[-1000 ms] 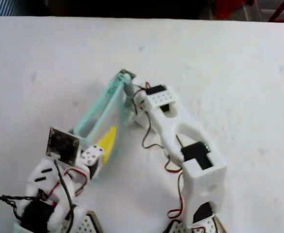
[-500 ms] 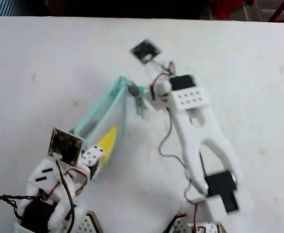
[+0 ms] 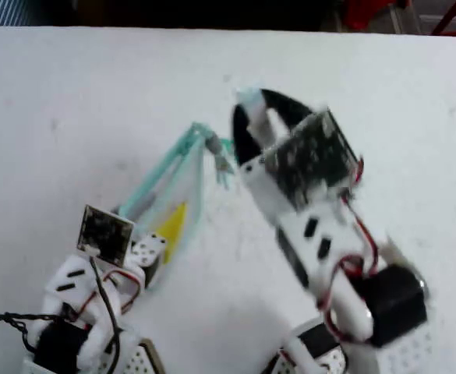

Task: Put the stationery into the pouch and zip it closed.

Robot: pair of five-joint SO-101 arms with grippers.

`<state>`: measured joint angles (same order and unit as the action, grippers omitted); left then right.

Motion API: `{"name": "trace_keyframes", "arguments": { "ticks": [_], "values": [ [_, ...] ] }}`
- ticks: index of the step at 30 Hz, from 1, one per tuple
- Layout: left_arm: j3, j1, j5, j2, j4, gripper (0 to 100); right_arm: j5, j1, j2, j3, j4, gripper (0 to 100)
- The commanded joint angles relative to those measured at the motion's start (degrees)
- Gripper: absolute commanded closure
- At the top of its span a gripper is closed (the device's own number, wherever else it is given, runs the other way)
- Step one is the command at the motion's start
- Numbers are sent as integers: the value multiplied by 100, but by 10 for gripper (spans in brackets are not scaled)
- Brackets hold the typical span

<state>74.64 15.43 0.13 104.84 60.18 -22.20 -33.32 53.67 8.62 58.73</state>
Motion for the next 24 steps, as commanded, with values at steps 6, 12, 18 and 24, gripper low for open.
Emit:
{"name": "trace_keyframes", "arguments": {
  "ticks": [6,12,18,24],
  "values": [
    [-123,84,-18,4,-9,801,1495,-1499,-163,0,-444,982],
    [-123,84,-18,4,-9,801,1943,-1288,127,1407,-1640,982],
    [-123,84,-18,4,-9,801,1943,-1297,523,2523,-2545,982],
    [-123,84,-18,4,-9,801,1899,-1657,233,2576,-2782,982]
  ]
}}
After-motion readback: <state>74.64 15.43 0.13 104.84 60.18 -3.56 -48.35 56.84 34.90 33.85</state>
